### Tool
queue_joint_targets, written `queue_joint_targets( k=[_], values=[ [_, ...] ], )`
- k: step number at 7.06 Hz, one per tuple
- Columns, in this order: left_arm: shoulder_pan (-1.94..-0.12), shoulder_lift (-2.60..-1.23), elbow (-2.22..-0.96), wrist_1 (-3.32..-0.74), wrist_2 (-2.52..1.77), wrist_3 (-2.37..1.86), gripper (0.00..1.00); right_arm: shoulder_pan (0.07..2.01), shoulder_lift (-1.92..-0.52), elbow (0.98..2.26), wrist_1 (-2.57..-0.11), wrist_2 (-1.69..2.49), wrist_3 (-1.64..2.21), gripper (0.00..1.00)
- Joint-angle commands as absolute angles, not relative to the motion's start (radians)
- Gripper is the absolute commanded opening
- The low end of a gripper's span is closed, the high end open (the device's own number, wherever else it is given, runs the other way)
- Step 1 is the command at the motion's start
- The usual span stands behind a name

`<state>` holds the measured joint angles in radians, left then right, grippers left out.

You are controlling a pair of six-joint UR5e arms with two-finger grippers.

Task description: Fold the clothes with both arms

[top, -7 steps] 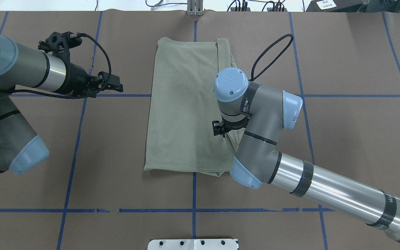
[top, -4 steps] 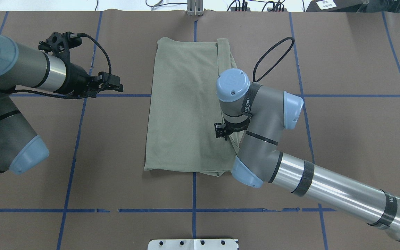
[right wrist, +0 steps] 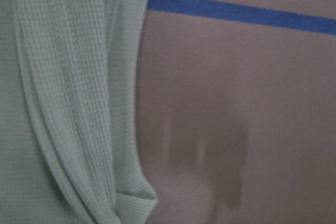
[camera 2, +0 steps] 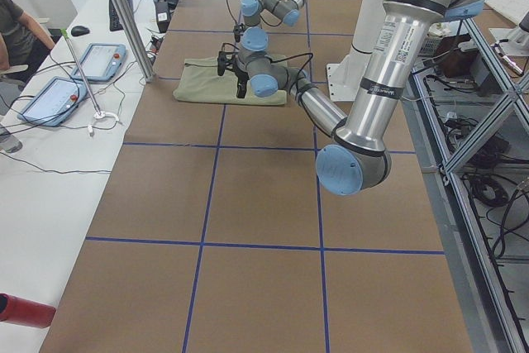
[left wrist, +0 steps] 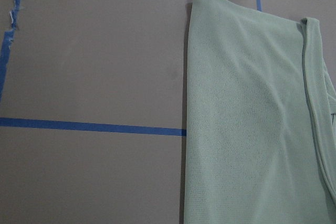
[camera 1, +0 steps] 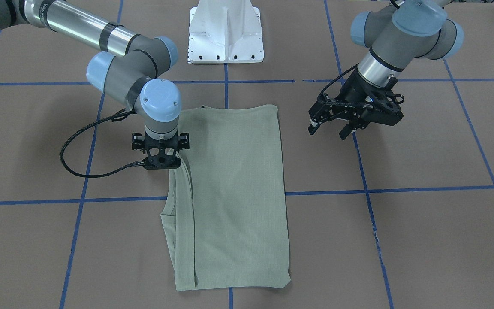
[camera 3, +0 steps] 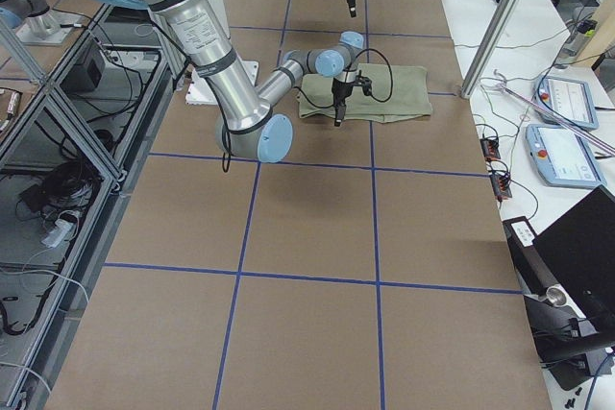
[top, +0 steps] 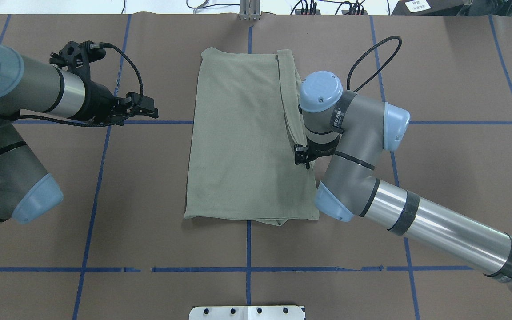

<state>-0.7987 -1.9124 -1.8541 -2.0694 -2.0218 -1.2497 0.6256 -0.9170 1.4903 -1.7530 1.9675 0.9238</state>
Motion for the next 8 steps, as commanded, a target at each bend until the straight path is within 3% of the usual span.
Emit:
queue_joint_targets(
  k=[1, 5, 8],
  values=[
    [-0.796, -1.913, -1.858, -2.069, -2.022, -1.27, 1.0, 0.67, -1.012, 1.561, -1.756, 1.973, 0.875, 1.0],
    [-0.79, -1.916, -1.859, -2.071, -2.022, -1.282, 1.0, 0.715, -0.899, 1.588, -1.764, 2.0, 0.874, 1.0],
    [-0.79, -1.917, -1.873, -2.069, -2.01, -1.276, 1.0, 0.724, -0.787, 1.379, -1.633, 1.965, 0.85, 1.0]
  ],
)
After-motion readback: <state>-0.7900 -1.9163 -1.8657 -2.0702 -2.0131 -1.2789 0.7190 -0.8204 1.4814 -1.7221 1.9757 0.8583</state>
